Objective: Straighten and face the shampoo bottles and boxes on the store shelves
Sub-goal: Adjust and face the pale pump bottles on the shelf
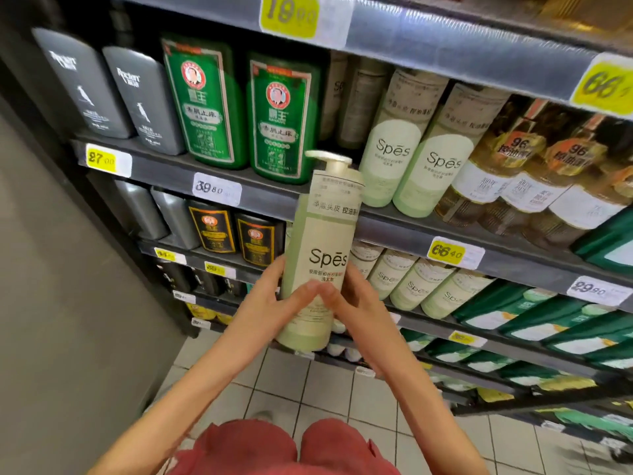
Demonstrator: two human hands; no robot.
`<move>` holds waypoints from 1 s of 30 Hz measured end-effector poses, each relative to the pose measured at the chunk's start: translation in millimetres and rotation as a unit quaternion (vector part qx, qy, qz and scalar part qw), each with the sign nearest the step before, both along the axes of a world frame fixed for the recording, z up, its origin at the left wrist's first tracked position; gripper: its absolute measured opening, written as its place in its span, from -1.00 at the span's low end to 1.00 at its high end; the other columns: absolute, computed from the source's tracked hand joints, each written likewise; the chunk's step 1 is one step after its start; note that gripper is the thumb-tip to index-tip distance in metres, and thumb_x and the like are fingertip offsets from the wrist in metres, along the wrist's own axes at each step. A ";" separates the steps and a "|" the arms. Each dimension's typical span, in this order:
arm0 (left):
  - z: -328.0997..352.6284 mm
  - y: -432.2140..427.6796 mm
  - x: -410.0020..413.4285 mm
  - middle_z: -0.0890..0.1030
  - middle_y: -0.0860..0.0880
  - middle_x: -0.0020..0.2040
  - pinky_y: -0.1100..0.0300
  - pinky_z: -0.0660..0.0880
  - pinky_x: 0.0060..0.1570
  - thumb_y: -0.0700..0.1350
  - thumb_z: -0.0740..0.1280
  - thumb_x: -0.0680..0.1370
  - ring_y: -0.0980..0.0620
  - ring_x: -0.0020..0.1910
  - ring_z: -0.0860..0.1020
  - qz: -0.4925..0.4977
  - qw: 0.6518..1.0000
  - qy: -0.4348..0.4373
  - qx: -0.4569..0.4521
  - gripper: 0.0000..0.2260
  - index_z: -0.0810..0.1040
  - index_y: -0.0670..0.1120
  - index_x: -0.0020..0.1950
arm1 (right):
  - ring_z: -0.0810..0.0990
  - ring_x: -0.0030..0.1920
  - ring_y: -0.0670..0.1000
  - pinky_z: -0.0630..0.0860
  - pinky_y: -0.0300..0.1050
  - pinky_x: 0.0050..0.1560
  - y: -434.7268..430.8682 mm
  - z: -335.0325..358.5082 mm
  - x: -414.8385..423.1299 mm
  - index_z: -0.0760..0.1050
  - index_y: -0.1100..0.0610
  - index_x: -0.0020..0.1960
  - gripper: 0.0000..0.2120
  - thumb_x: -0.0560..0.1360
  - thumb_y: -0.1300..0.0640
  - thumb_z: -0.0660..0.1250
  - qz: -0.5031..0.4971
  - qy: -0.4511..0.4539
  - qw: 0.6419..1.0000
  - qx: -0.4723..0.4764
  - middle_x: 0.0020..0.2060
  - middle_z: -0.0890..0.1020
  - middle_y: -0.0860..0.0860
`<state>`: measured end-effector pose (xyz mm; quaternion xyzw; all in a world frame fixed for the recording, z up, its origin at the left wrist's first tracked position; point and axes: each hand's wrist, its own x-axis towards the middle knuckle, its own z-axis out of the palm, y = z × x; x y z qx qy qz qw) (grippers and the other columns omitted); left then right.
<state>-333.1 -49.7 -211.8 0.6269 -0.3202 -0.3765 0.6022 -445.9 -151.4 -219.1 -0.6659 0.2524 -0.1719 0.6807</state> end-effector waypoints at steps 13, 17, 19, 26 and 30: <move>41.4 -73.8 43.7 0.49 -0.06 0.24 0.29 0.46 0.14 -0.18 0.26 0.57 0.10 0.16 0.50 0.086 0.975 -0.199 -0.035 -0.60 0.35 -0.09 0.40 | 0.62 -0.02 -0.18 0.56 -0.29 -0.08 -45.5 42.0 62.3 0.43 0.16 0.25 -0.66 0.51 0.10 0.35 -0.196 -0.064 0.975 -0.082 0.03 0.62 -0.06; 46.4 -85.1 47.9 0.54 0.00 0.17 0.52 0.45 -0.10 -0.29 0.26 0.55 0.26 0.02 0.51 0.114 0.975 -0.175 -0.076 -0.62 0.38 -0.15 0.37 | 0.54 0.17 0.09 0.50 0.11 0.18 -54.3 50.3 76.7 0.44 0.13 0.21 -0.68 0.49 0.11 0.37 -0.214 -0.053 0.963 -0.153 0.13 0.56 0.12; 46.0 -88.9 52.4 0.55 0.02 0.15 0.49 0.47 -0.06 -0.31 0.25 0.54 0.22 0.04 0.53 0.113 0.976 -0.161 -0.090 -0.61 0.38 -0.16 0.37 | 0.50 0.21 0.15 0.46 0.16 0.22 -57.7 51.6 82.6 0.41 0.18 0.29 -0.56 0.47 0.09 0.39 -0.229 -0.044 0.958 -0.167 0.18 0.51 0.19; 35.9 -104.0 62.9 0.55 -0.02 0.21 0.36 0.45 0.17 -0.37 0.22 0.54 0.16 0.17 0.52 0.126 0.975 -0.148 -0.109 -0.56 0.33 -0.16 0.41 | 0.45 0.18 0.14 0.41 0.11 0.21 -56.3 45.8 102.5 0.42 0.21 0.31 -0.54 0.47 0.11 0.40 -0.302 -0.030 0.920 -0.247 0.14 0.52 0.13; 29.6 -110.5 66.5 0.51 -0.05 0.22 0.45 0.42 0.12 -0.36 0.24 0.54 0.15 0.16 0.50 0.145 0.968 -0.168 -0.116 -0.56 0.35 -0.15 0.41 | 0.44 0.14 0.09 0.41 0.01 0.21 -57.6 40.0 107.8 0.42 0.19 0.30 -0.58 0.48 0.13 0.38 -0.308 -0.039 0.914 -0.262 0.09 0.51 0.11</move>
